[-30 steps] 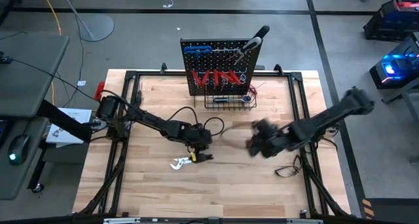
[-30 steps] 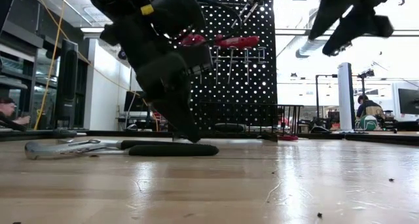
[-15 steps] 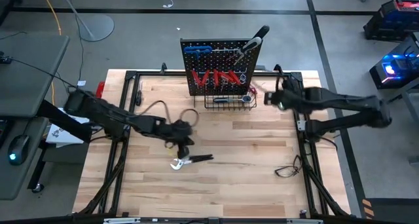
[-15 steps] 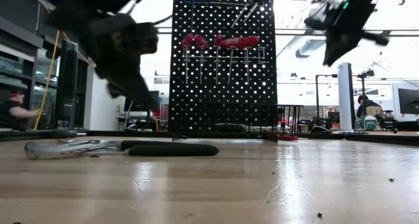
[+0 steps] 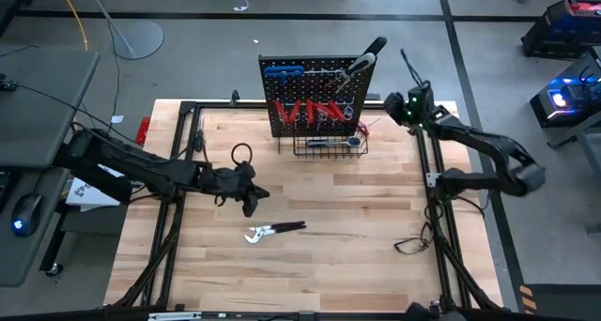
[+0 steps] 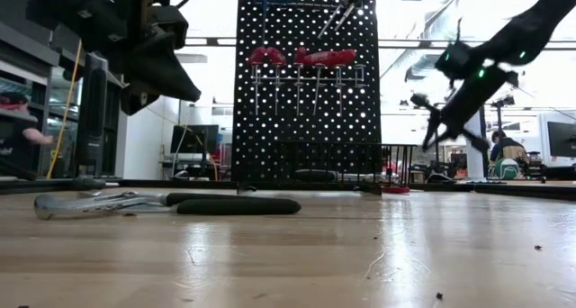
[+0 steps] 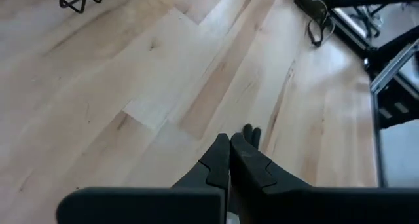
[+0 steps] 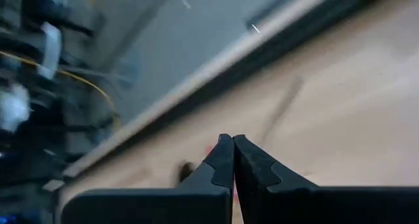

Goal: Hang tools onto peg board
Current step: Hang the red allen wrench on the peg board

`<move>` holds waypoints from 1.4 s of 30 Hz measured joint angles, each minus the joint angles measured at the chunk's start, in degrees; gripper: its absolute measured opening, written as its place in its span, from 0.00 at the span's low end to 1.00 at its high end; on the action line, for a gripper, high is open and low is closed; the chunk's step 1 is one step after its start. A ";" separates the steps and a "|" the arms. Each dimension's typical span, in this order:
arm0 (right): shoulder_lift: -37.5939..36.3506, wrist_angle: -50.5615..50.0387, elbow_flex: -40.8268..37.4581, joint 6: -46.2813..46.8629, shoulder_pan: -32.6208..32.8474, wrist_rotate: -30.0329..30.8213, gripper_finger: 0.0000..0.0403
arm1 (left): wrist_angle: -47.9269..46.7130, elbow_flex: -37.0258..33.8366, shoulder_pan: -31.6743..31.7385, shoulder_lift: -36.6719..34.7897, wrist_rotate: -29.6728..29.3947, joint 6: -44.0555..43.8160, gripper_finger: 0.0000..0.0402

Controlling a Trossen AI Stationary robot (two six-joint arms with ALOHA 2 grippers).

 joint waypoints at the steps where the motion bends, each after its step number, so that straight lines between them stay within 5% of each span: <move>1: 2.57 0.44 0.01 -0.84 -0.68 -1.19 0.00 | 0.15 0.00 0.00 -0.01 0.00 -0.61 0.00; 11: 20.74 0.72 12.83 -9.55 0.25 -3.27 0.00 | 0.80 0.03 -0.07 0.05 -0.23 -1.97 0.00; 24: 38.15 -24.03 31.57 -27.24 3.39 -0.32 0.00 | 0.82 0.02 -0.15 0.06 -1.64 -2.95 0.00; 34: 37.13 -39.50 29.14 -37.14 5.28 0.29 0.00 | 0.65 0.02 -0.17 0.06 -1.61 -2.41 0.00; 42: 27.38 -44.71 18.42 -31.04 11.91 0.82 0.00 | 0.35 0.02 -0.20 0.06 -1.57 -1.32 0.00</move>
